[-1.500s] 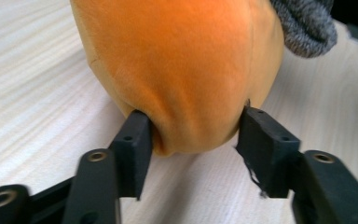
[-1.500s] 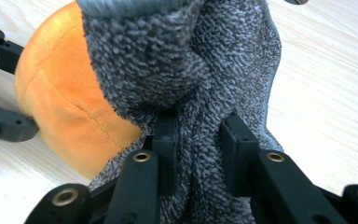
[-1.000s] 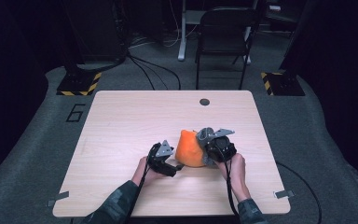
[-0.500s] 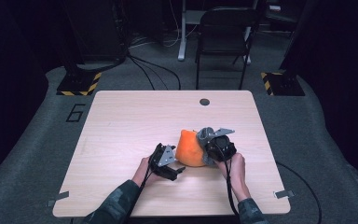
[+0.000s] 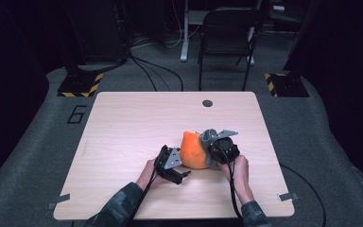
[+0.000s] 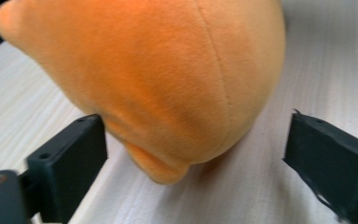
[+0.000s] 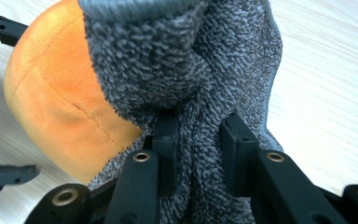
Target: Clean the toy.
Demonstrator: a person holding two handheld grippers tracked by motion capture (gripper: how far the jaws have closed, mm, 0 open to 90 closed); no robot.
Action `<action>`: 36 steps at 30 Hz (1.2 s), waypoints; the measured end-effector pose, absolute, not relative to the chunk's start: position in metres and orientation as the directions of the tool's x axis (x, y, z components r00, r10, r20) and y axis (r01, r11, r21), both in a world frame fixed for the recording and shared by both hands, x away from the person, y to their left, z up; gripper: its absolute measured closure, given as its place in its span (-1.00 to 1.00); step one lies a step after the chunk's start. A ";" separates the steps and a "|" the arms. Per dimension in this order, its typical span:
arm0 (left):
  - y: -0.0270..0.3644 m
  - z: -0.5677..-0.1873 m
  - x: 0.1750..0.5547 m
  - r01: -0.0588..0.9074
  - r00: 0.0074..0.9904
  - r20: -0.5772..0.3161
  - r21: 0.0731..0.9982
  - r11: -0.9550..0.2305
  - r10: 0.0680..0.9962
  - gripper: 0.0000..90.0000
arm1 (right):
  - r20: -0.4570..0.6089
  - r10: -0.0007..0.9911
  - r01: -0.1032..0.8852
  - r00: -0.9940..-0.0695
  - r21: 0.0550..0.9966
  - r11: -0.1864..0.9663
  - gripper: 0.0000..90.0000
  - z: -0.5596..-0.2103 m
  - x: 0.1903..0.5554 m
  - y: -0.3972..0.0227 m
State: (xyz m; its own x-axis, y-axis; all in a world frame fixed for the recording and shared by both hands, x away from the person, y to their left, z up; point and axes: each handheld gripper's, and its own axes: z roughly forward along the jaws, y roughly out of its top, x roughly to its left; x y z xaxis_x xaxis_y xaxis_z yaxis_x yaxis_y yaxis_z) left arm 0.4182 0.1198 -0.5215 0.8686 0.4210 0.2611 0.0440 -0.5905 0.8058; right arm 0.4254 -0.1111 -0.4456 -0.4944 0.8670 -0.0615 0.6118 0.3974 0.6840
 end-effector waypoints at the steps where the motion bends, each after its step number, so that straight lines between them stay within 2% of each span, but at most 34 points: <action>1: 0.121 -0.521 0.418 0.040 0.868 0.262 0.809 -0.586 0.421 -0.80 | -0.058 0.868 0.614 -0.492 0.684 0.394 0.56 -0.446 0.425 -0.111; 3: 0.122 -0.521 0.418 0.030 0.861 0.275 0.812 -0.583 0.427 -0.68 | -0.058 0.868 0.614 -0.492 0.684 0.394 0.56 -0.446 0.425 -0.111; 8: 0.120 -0.522 0.415 0.009 0.846 0.308 0.807 -0.590 0.434 -0.56 | -0.058 0.870 0.617 -0.489 0.682 0.392 0.56 -0.446 0.425 -0.111; 18: 0.118 -0.523 0.411 -0.017 0.824 0.352 0.798 -0.603 0.443 0.07 | -0.058 0.869 0.614 -0.492 0.684 0.393 0.56 -0.446 0.425 -0.112; 24: 0.117 -0.523 0.410 -0.008 0.821 0.355 0.791 -0.612 0.448 0.36 | -0.060 0.868 0.605 -0.494 0.693 0.392 0.56 -0.447 0.425 -0.112; 31: 0.117 -0.522 0.410 0.000 0.822 0.349 0.790 -0.613 0.450 0.49 | -0.024 0.871 0.597 -0.491 0.718 0.357 0.55 -0.437 0.421 -0.123; 36: 0.118 -0.522 0.410 0.009 0.825 0.337 0.795 -0.607 0.454 0.49 | -0.052 0.904 0.595 -0.424 0.736 0.322 0.55 -0.424 0.414 -0.149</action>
